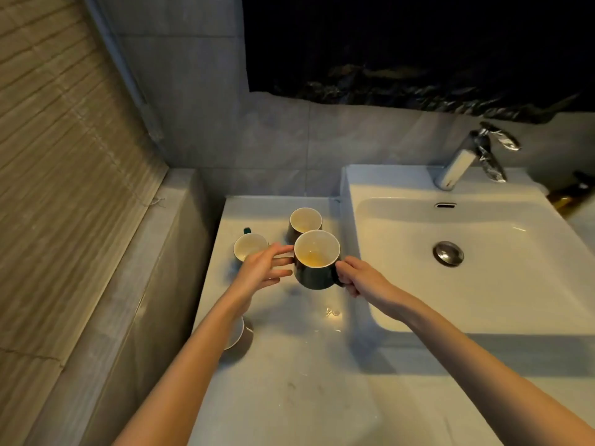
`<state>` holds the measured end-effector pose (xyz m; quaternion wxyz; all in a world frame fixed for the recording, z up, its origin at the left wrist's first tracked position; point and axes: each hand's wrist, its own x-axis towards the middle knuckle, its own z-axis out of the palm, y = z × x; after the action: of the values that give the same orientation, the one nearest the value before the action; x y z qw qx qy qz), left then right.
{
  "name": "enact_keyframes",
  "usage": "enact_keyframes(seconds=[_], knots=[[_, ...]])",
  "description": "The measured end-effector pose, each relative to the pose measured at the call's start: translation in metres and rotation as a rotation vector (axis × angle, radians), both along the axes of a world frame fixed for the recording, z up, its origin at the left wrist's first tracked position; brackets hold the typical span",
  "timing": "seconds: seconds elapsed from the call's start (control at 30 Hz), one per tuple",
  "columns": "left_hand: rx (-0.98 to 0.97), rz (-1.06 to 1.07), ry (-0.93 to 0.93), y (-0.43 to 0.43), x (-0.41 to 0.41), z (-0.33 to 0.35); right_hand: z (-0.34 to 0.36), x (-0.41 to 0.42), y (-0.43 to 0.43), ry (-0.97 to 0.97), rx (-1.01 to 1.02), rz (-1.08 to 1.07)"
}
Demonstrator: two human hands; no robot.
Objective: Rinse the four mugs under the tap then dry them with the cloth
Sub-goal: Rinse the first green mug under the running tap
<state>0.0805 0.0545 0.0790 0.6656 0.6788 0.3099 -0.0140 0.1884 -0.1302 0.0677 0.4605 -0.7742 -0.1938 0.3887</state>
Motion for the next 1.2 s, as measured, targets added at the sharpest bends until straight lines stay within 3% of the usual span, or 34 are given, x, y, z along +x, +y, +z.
enact_keyframes(seconds=[0.27, 0.5, 0.7, 0.97, 1.2], knots=[[0.017, -0.127, -0.099, -0.074, 0.065, 0.044, 0.053, 0.055, -0.094, -0.320, 0.071, -0.016], [0.011, -0.282, -0.004, -0.171, 0.130, 0.037, 0.042, 0.116, -0.191, -0.486, -0.019, 0.022], [0.126, -0.250, 0.121, -0.243, 0.182, 0.017, 0.030, 0.158, -0.258, -0.692, -0.218, 0.135], [-0.049, -0.210, 0.043, -0.283, 0.221, 0.009, 0.026, 0.201, -0.303, -0.799, -0.218, 0.068], [-0.033, -0.295, -0.004, -0.292, 0.250, 0.024, 0.036, 0.220, -0.313, -1.174, -0.339, 0.140]])
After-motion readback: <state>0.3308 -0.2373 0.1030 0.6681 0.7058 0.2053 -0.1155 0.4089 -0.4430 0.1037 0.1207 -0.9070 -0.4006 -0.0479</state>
